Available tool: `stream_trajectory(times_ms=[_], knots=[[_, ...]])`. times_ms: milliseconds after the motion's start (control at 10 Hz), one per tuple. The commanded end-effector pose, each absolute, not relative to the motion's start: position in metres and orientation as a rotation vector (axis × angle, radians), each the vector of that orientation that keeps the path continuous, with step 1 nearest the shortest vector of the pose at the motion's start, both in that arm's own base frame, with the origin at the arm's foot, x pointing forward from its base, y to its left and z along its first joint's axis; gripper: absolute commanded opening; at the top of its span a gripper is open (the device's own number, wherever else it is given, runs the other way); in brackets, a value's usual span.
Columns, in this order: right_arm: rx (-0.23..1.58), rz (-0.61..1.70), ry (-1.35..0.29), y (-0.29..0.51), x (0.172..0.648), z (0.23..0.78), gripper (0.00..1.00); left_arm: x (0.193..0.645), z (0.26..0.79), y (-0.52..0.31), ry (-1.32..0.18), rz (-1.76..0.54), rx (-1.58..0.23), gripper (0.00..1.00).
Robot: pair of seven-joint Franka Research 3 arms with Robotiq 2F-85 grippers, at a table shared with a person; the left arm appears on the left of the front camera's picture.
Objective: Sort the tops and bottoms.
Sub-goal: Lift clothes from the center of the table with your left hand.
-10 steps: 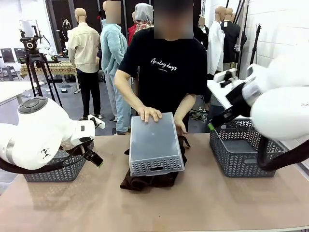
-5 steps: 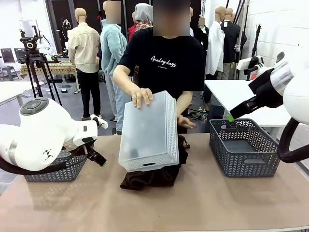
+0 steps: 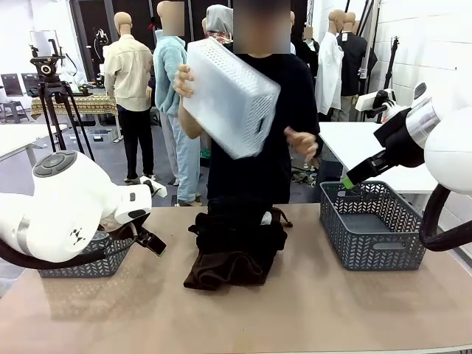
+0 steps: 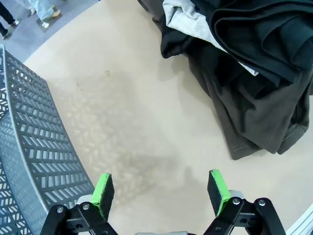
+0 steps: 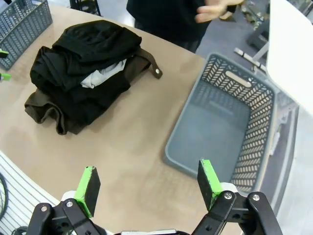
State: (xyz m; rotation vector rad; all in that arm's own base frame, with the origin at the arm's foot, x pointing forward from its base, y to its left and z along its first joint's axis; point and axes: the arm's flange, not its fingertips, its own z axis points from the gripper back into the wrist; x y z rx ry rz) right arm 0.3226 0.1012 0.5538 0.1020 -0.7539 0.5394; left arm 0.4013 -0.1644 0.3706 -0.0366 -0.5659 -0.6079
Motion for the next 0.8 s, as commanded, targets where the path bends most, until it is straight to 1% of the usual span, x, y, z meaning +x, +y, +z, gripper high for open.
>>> stream_trajectory(times_ms=[0,100,700], knots=[[0.117,0.541,-0.766,0.1027,0.3262,0.5524,1.0,0.4025,0.3718,-0.1582,-0.584,-0.609,-0.052,1.0],[0.117,0.541,-0.766,0.1027,0.3262,0.5524,1.0,0.4031,0.3726,-0.1585,-0.575,-0.623,-0.029,1.0],[0.117,0.541,-0.766,0.1027,0.3262,0.5524,1.0,0.4014,0.3709,-0.1644,-0.568,-0.605,-0.039,1.0]])
